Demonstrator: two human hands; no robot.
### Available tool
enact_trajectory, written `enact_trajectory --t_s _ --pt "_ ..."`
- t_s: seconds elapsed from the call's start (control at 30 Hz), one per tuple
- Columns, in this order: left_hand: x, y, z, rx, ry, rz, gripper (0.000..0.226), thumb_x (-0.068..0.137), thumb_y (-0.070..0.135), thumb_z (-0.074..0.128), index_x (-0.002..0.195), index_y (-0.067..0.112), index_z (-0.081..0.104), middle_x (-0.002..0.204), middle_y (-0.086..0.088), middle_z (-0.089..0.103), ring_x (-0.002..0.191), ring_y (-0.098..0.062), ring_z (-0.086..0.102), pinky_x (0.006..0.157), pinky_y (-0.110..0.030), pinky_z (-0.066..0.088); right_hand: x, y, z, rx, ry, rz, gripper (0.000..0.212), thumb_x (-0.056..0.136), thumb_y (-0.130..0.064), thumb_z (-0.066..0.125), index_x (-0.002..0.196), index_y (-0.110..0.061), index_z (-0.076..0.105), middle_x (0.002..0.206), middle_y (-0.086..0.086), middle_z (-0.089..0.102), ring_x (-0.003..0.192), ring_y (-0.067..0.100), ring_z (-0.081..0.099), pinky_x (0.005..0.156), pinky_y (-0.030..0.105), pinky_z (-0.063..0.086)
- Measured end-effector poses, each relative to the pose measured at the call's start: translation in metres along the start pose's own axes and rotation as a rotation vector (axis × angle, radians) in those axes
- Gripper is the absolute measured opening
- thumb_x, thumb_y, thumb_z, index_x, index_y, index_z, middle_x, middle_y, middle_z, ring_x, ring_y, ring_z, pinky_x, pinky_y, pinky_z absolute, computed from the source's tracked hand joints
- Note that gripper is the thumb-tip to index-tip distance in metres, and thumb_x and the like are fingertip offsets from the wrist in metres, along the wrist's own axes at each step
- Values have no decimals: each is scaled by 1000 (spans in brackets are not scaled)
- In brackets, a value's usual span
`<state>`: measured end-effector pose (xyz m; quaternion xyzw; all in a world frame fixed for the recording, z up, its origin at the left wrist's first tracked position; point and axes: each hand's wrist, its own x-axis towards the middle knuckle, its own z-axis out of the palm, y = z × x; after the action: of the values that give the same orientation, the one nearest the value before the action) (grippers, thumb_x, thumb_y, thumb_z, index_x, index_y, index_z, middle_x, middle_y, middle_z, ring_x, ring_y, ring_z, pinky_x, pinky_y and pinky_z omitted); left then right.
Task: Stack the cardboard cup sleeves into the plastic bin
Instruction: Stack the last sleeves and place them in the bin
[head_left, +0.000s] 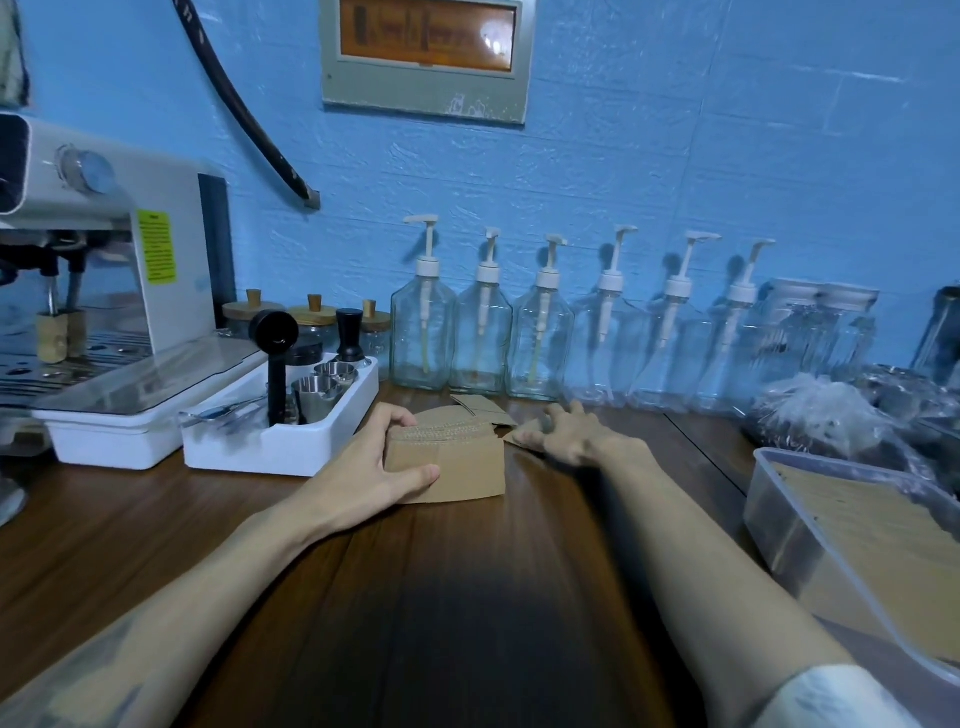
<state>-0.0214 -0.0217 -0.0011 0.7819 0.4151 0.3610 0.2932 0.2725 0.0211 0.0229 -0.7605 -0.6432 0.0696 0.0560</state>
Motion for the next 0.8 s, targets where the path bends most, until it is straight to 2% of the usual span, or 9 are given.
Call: enact_trajectory --t_s 0.1,0.2,0.37,0.47,0.57,0.67,0.73,0.8 --pt "1 -1 0 14 -5 1 40 84 48 71 107 45 38 110 14 63 88 8 62 73 -17 47 6 -3 1 34 -26 -2 89 83 -84 34 156 -36 16 166 7 2 151 40 6 119 62 12" --pt "1 -1 0 25 -4 -5 40 84 48 70 107 45 37 109 15 63 87 9 62 70 -14 45 5 -1 3 -26 -80 -38 77 83 -85 30 151 -53 16 166 7 1 151 39 6 117 62 8" --pt "0 0 0 28 -10 -8 40 86 46 69 109 42 37 111 15 61 87 10 61 65 -9 42 -11 -2 -2 -116 -7 -40 87 79 -89 25 148 -39 37 159 10 22 147 36 19 115 56 18" --pt "-1 2 0 31 -12 -5 40 86 46 69 110 41 38 110 13 61 86 11 60 63 -9 42 -27 2 0 -132 -5 -45 85 81 -87 27 148 -35 39 155 9 26 144 35 21 114 54 22" --pt "-3 3 0 27 -15 -8 41 86 47 69 112 40 37 111 13 61 89 6 61 68 -14 43 -42 10 2 -102 -11 -48 82 82 -83 35 146 -32 41 149 8 32 140 34 24 110 53 26" --pt "-5 3 0 12 -19 5 43 86 46 69 113 40 37 115 13 59 96 1 61 75 -20 46 -56 15 6 -60 32 -40 82 75 -86 44 131 -26 49 141 5 38 133 30 31 106 48 30" --pt "-6 2 0 3 -22 10 43 85 47 70 112 40 37 117 12 59 99 -1 62 80 -23 48 -63 19 10 15 68 -29 72 67 -89 50 105 -29 52 122 -2 44 123 25 37 96 43 31" --pt "-7 1 0 -1 -23 13 43 85 48 70 111 41 36 118 11 59 99 -1 62 82 -25 50 -70 22 11 114 104 -36 65 59 -89 54 90 -32 48 103 -11 43 110 21 40 85 39 31"
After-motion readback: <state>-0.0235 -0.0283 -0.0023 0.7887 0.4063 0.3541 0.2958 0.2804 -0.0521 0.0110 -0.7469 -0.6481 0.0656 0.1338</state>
